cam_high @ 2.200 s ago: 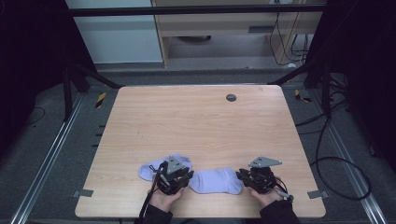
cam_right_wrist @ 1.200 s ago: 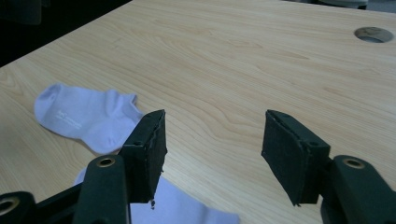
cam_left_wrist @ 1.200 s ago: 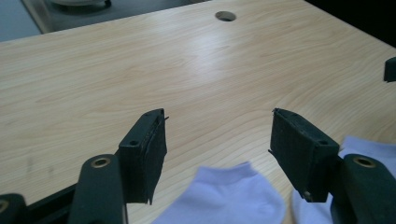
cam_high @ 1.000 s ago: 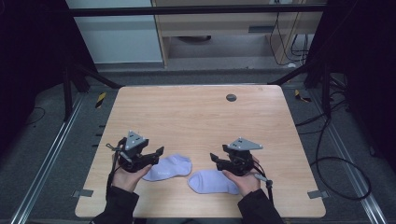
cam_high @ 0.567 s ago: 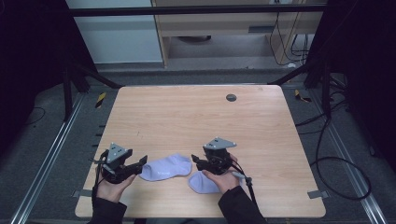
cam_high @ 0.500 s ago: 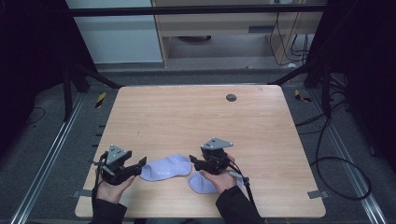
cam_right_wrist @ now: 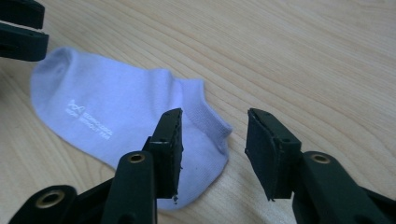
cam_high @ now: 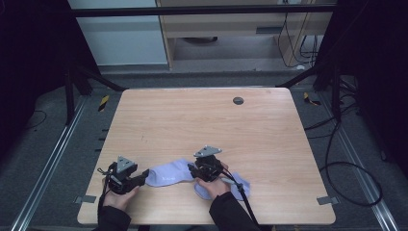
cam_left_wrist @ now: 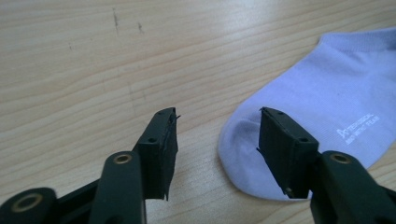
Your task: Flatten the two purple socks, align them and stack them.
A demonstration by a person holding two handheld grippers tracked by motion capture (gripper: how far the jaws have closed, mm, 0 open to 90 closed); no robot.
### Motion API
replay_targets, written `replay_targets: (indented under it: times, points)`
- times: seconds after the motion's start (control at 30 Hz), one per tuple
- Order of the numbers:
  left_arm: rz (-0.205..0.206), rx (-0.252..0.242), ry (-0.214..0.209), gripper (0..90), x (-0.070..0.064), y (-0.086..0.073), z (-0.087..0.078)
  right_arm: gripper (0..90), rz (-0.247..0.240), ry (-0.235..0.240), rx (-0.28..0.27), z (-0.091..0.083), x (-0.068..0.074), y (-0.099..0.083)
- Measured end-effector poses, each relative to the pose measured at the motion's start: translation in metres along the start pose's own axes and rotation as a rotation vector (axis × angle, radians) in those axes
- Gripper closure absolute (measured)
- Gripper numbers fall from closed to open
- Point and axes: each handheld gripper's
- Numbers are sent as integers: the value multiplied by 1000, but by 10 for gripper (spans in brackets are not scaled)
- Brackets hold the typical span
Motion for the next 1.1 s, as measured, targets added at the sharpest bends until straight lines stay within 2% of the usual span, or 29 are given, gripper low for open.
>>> replay_targets:
  times: [0.13,0.27,0.4,0.5,0.53,0.67,0.73,0.9,1.1]
  points:
    - [12,36,-4,536,0,-2,5,621,7,-18,12,10,-2,-1]
    - [11,45,-12,575,-1,-3,7,655,8,-21,21,16,-3,-3]
    - [6,66,-30,650,-1,-4,9,729,0,-25,32,20,-2,-5]
    - [-13,72,-54,723,-2,-3,9,807,0,-22,37,21,-1,-6]
    - [-22,75,-66,788,-3,-2,10,861,-7,-23,35,20,-1,-6]
    - [-18,84,-75,858,-3,0,8,871,-4,-21,34,19,0,-6]
    - [-21,75,-84,862,-3,1,5,873,-5,-12,16,16,0,-6]
    - [-27,18,-105,866,-3,8,-7,873,-5,18,-18,1,1,0]
    - [-24,-36,-139,866,-14,21,-19,872,-15,67,-43,-19,-2,6]
Point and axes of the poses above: each handheld gripper's, and its own axes: z roughly forward along the jaws, y roughly out of its top, x roughly to its left, and after that the axes turned 5 degrees about z, right-handed
